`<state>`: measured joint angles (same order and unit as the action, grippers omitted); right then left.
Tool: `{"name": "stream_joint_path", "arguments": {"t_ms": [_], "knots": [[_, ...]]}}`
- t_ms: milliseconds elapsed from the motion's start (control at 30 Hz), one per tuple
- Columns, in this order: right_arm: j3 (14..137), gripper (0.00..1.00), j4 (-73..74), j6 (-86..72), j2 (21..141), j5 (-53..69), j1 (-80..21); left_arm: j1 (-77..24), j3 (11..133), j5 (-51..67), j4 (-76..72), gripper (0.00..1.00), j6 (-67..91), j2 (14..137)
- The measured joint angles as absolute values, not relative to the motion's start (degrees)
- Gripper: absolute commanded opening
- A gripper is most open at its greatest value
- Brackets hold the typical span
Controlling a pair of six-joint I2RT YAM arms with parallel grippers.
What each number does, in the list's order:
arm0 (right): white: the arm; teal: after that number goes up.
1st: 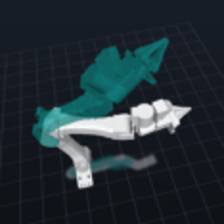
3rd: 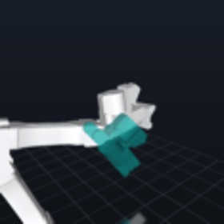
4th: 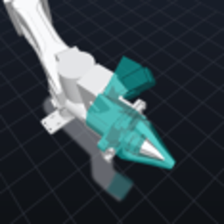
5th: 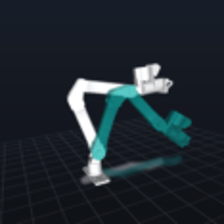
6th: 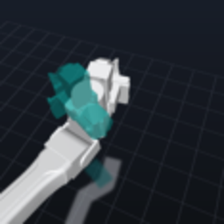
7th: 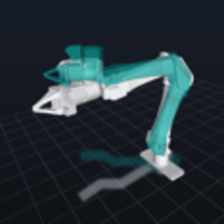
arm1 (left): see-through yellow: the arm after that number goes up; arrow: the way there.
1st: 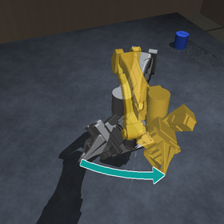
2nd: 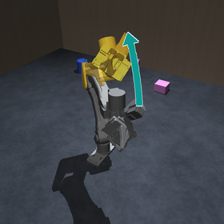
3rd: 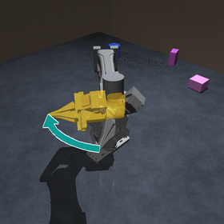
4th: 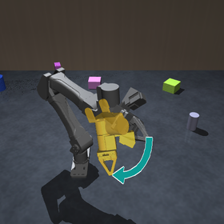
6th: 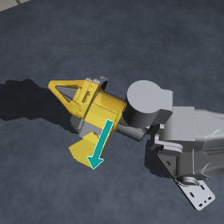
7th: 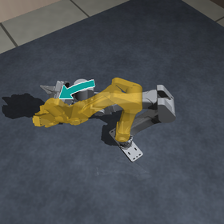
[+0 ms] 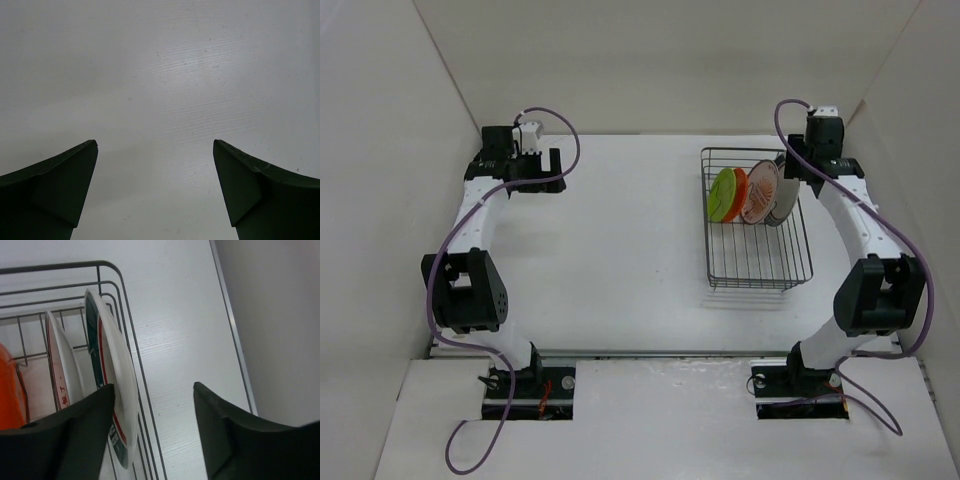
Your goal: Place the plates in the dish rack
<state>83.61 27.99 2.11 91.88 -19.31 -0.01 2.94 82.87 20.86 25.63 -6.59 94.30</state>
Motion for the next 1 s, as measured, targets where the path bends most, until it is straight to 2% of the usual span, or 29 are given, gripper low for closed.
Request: {"name": "stream_joint_path", "arguments": {"t_ms": [33,100,133,333,533,733,1000], "knots": [[83.94,0.77,28.08,2.07,91.88,-19.73,-0.03,2.94,82.87,21.02,25.76,1.00,-6.76,94.35],[85.03,0.97,28.88,1.58,91.55,-20.97,-0.03,2.94,82.89,21.15,26.17,1.00,-7.20,94.35],[85.56,1.00,29.47,1.32,91.07,-21.58,-0.03,2.94,82.91,21.10,26.37,1.00,-7.35,94.35],[89.23,1.00,33.61,-1.37,81.17,-23.53,-0.10,2.94,86.94,17.43,29.58,1.00,-7.68,93.47],[91.05,1.00,34.96,-3.27,65.69,-20.95,-2.31,2.98,98.83,12.29,34.15,1.00,-7.68,88.95],[88.47,1.00,37.93,-3.75,53.43,-21.06,-7.27,2.98,102.28,10.85,37.71,1.00,-7.68,76.75],[88.01,1.00,45.10,-3.99,42.52,-20.53,-8.73,2.98,103.07,10.11,42.63,1.00,-7.68,61.73]]}}
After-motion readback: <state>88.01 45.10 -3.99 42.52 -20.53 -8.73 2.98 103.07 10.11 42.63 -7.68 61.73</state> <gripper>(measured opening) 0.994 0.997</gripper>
